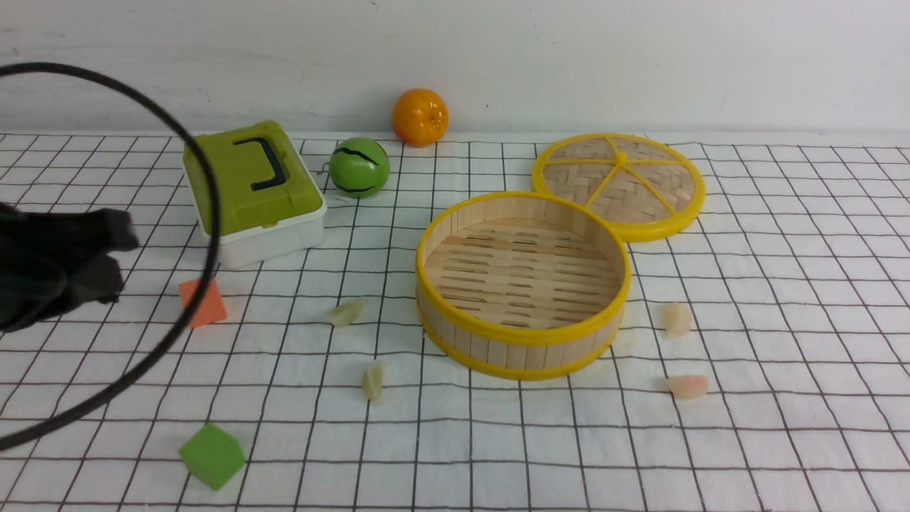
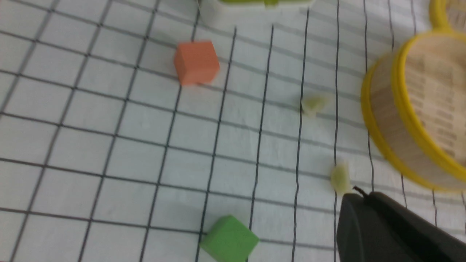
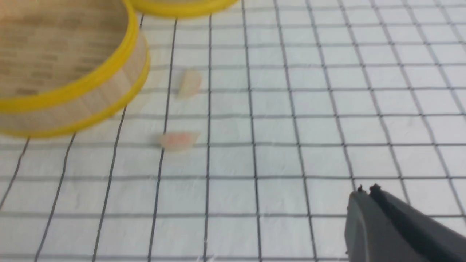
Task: Put the dumplings into the steamer on the table with the white tablecloth.
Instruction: 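Reach for and grasp a dumpling on the table with the left gripper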
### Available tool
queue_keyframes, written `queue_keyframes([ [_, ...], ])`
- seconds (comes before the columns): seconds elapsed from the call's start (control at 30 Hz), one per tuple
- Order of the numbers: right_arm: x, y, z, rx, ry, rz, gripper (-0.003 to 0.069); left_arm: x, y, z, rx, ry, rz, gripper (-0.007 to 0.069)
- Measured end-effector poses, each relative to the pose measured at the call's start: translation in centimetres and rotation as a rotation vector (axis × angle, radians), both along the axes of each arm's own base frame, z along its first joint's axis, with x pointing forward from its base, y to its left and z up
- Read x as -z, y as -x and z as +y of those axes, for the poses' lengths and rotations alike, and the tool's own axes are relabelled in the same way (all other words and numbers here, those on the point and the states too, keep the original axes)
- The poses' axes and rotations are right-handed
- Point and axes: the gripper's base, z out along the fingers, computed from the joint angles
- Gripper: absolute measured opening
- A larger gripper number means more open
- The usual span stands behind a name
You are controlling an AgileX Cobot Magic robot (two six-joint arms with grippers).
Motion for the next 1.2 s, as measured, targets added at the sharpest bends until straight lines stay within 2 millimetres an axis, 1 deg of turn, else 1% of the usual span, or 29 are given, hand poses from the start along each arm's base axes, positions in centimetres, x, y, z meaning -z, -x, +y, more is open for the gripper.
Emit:
queue_keyframes([
  [0.03,0.1,-0.1,0.1,-0.013,0.001,0.008,-0.0004,-0.2,-0.2,-0.1,0.009,0.001,0.001,-0.0013],
  [0.07,0.6,-0.7,1.0,-0.090,0.000,0.069,-0.0004,0.2,-1.6,-0.9,0.073,0.006,0.046,-0.0013],
  [0.17,1.5,-1.6,2.5,-0.214,-0.005,0.138,-0.0004,1.0,-4.3,-3.0,0.197,-0.014,0.084,-0.0013],
  [0.23,2.3,-2.2,3.8,-0.316,-0.023,0.180,-0.0004,1.8,-6.4,-5.0,0.281,-0.047,0.117,-0.0013],
  [0.27,2.4,-2.3,3.9,-0.316,-0.023,0.185,-0.0004,1.8,-6.4,-5.2,0.287,-0.051,0.120,-0.0013],
  [0.3,2.8,-2.6,4.8,-0.385,-0.040,0.208,-0.0004,2.6,-8.2,-6.6,0.337,-0.094,0.155,-0.0013],
  [0.43,3.0,-3.4,6.2,-0.488,-0.084,0.253,-0.0004,4.6,-12.0,-9.0,0.431,-0.246,0.229,0.0003],
  [0.5,2.9,-3.6,6.6,-0.522,-0.103,0.257,-0.0004,5.8,-14.0,-9.9,0.458,-0.312,0.244,0.0050],
  [0.53,2.9,-3.6,6.6,-0.528,-0.105,0.256,-0.0004,6.3,-14.3,-10.0,0.463,-0.314,0.254,0.0057],
  [0.57,2.8,-3.6,6.8,-0.551,-0.109,0.255,-0.0002,7.1,-15.9,-10.4,0.483,-0.364,0.248,0.0120],
  [0.6,2.8,-3.6,6.8,-0.559,-0.109,0.253,-0.0001,7.5,-16.5,-10.5,0.490,-0.380,0.249,0.0145],
  [0.63,2.8,-3.6,6.9,-0.567,-0.108,0.251,-0.0001,8.1,-17.2,-10.6,0.502,-0.405,0.248,0.0186],
  [0.7,2.8,-3.5,6.9,-0.575,-0.105,0.250,0.0000,9.8,-19.3,-11.2,0.523,-0.448,0.248,0.0282],
  [0.77,2.8,-3.5,6.9,-0.576,-0.105,0.249,0.0000,10.4,-20.1,-11.4,0.527,-0.458,0.247,0.0314],
  [0.8,2.8,-3.6,6.9,-0.574,-0.112,0.250,0.0002,11.4,-21.0,-11.6,0.531,-0.466,0.254,0.0349],
  [0.87,2.7,-3.6,6.9,-0.575,-0.110,0.247,0.0003,11.9,-21.5,-11.8,0.533,-0.467,0.265,0.0360],
  [0.93,2.7,-3.7,6.9,-0.571,-0.108,0.237,0.0004,13.1,-22.2,-12.0,0.540,-0.472,0.296,0.0361],
  [0.97,2.7,-3.7,6.9,-0.569,-0.107,0.234,0.0006,13.9,-22.5,-12.1,0.543,-0.476,0.316,0.0346],
  [1.0,2.7,-3.7,6.9,-0.568,-0.107,0.232,0.0006,14.0,-22.5,-12.1,0.544,-0.476,0.321,0.0342],
  [1.07,2.7,-3.8,6.9,-0.566,-0.106,0.229,0.0008,15.2,-22.5,-12.0,0.551,-0.486,0.367,0.0274],
  [1.1,2.7,-3.8,6.9,-0.566,-0.106,0.229,0.0008,15.3,-22.5,-12.0,0.548,-0.486,0.372,0.0260],
  [1.13,2.7,-3.8,6.9,-0.565,-0.106,0.228,0.0009,15.3,-22.5,-12.0,0.534,-0.477,0.384,0.0214],
  [1.17,2.7,-3.8,6.9,-0.565,-0.106,0.228,0.0010,15.3,-22.5,-12.0,0.523,-0.473,0.393,0.0199],
  [1.2,2.7,-3.8,6.9,-0.565,-0.105,0.227,0.0011,15.3,-22.4,-12.0,0.499,-0.461,0.410,0.0200],
])
